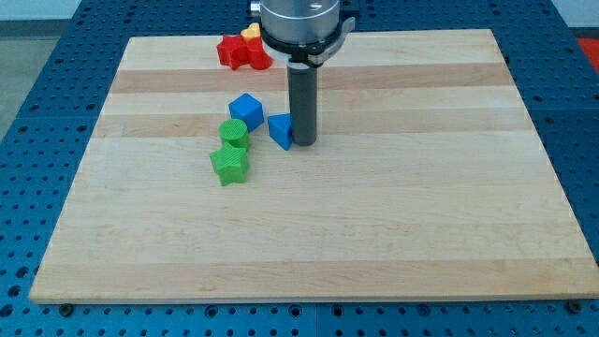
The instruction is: Separate the yellow hexagon and red circle from yellow heart and red star
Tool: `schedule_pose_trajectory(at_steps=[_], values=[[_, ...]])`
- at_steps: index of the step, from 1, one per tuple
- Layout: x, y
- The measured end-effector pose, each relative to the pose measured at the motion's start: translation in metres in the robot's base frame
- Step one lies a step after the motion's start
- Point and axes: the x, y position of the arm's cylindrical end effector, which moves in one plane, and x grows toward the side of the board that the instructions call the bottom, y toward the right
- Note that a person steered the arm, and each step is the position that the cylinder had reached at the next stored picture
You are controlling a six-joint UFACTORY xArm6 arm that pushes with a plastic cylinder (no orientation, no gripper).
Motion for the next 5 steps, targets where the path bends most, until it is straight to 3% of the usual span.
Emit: schedule_pose_trajectory(at_steps=[2, 3, 5], values=[[0.008, 0.033], [-0.039, 0.078], [-0.169, 0.096]])
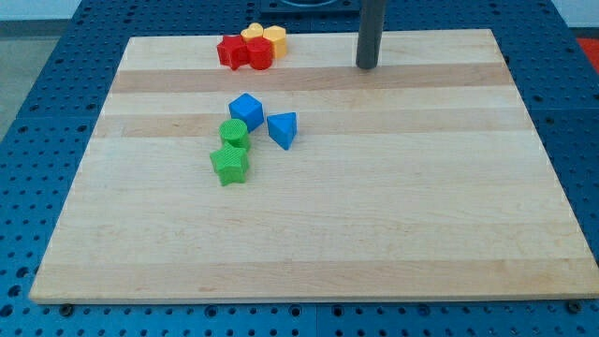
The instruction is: Separate the yellow hexagon and red circle from yellow heart and red star
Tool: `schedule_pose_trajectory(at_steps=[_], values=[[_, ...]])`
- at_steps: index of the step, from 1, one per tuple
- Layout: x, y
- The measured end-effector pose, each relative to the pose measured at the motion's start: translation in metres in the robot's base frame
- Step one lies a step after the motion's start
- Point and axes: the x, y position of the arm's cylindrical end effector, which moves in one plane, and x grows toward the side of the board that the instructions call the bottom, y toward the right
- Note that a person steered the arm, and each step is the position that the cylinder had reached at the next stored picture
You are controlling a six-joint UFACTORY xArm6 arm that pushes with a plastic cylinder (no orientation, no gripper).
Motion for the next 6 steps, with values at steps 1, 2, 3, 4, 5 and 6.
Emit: schedule_pose_trajectory(at_steps=[1, 2, 3, 4, 5, 6], values=[[-0.046, 0.025], [-0.054, 0.019], [-0.054, 0.019], [-0.053, -0.006], [-0.053, -0.059], [-0.052, -0.136]])
